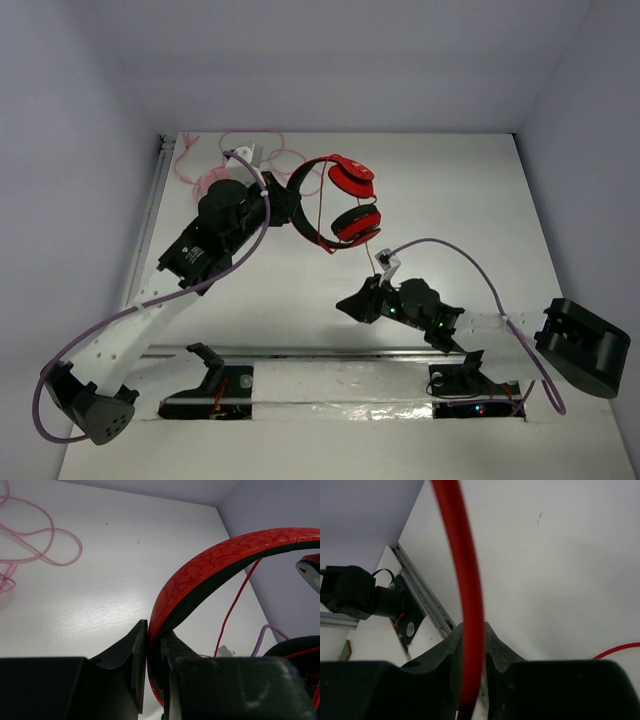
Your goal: Wrap the headphones
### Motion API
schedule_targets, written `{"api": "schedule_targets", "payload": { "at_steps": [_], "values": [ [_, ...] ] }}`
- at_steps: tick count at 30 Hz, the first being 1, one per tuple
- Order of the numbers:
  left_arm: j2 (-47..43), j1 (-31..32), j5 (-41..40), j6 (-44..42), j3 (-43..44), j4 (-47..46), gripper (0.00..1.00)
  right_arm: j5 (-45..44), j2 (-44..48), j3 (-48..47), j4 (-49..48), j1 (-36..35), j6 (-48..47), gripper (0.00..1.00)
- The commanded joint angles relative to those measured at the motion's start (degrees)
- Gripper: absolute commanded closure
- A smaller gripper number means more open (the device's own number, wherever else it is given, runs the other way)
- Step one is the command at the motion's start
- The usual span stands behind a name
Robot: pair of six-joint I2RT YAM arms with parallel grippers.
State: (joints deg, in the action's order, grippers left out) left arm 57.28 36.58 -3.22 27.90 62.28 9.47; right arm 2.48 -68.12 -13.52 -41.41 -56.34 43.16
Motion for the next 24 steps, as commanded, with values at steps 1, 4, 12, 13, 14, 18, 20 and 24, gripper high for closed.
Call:
{"api": "schedule_targets", "payload": {
  "at_steps": [1, 4, 12, 13, 14, 18, 20, 24],
  "values": [
    [0.46, -0.72, -1.17, 2.68, 2.23, -8.50, 1.00, -0.28, -1.66, -0.10, -6.05, -1.14, 1.84, 0.75],
    [1.43, -0.72, -1.70, 3.65, 1.62, -10.52, 1.00, -0.98, -3.85, -0.37, -6.32, -2.37, 2.28, 0.73],
    [3.46, -3.27, -5.03, 6.29, -0.23, -13.51, 1.00, -8.98, -9.30, -2.91, -1.66, -9.48, 5.27, 0.87],
    [3.54, -3.27, -5.73, 6.81, -0.40, -13.87, 1.00, -10.12, -10.18, -3.44, -0.18, -10.36, 6.32, 0.91],
    [3.72, -3.88, -6.18, 6.99, -0.58, -14.13, 1.00, -10.65, -11.06, -4.66, 0.53, -11.42, 6.67, 0.95],
    [4.42, -4.41, -8.38, 8.39, -0.93, -15.63, 1.00, -13.20, -15.81, -9.58, 4.31, -17.31, 7.99, 0.98],
    [5.12, -4.41, -8.64, 9.01, -1.20, -16.50, 1.00, -14.25, -18.62, -11.87, 6.42, -19.94, 8.08, 0.98],
    [6.44, -4.41, -14.76, 6.48, -2.07, -14.93, 1.00, -16.27, -19.25, -17.41, 12.83, -24.07, 6.15, 1.00]
  ]
}}
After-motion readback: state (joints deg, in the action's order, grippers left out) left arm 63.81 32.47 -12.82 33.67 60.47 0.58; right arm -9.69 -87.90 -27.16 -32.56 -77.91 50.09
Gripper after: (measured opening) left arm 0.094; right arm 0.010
